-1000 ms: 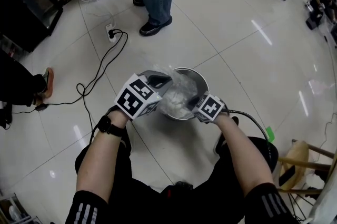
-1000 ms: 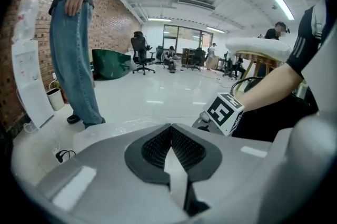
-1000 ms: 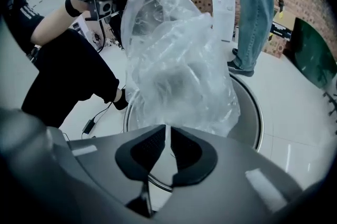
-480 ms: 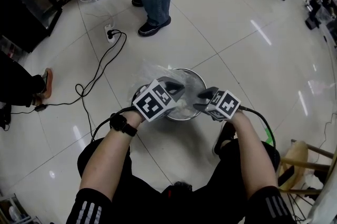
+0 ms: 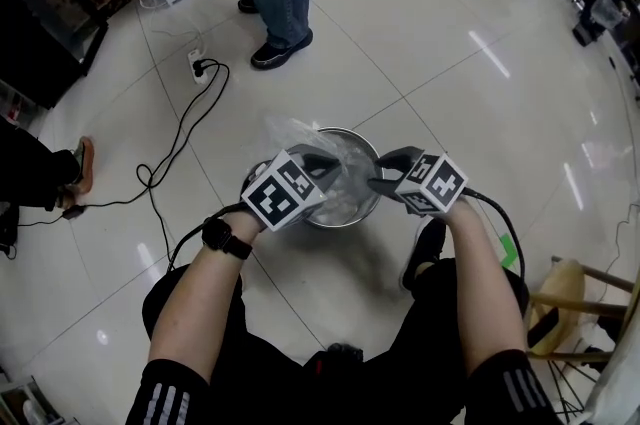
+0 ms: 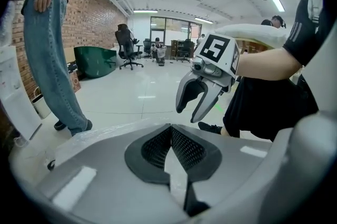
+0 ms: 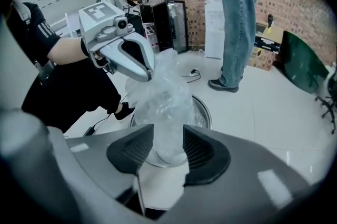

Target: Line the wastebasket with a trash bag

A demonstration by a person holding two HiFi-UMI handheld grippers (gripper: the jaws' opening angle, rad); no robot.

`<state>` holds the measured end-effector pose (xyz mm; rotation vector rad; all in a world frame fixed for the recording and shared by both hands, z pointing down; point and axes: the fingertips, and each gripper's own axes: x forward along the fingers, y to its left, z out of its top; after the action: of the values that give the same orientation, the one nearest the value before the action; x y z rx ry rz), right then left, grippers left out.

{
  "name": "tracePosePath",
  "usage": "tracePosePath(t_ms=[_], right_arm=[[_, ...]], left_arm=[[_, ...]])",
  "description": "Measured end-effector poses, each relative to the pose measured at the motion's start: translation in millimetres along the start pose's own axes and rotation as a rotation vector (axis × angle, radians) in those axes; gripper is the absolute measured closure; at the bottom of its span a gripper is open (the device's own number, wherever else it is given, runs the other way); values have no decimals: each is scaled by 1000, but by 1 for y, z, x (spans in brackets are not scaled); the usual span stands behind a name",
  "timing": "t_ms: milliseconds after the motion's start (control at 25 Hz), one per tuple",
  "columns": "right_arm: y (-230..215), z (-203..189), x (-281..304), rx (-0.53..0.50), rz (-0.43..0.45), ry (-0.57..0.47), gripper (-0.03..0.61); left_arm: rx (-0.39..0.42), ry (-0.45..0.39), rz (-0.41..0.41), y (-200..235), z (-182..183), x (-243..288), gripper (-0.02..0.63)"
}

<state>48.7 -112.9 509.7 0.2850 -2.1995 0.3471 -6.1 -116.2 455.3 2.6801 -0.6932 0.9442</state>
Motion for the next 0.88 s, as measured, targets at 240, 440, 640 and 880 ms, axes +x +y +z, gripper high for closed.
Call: tracePosePath(t_ms=[240, 440, 640, 880], right_arm=[[-7, 34, 0, 142, 17, -160, 394], [-17, 73, -29, 520, 219, -433, 394], [4, 71, -2, 496, 271, -359, 388], [11, 64, 23, 506, 256, -304, 430]], left_arm=[[21, 2, -33, -13, 1, 7, 614], [110, 74, -78, -42, -12, 25, 614], [182, 111, -106, -62, -18, 37, 614], [226, 126, -142, -80, -23, 43, 614]])
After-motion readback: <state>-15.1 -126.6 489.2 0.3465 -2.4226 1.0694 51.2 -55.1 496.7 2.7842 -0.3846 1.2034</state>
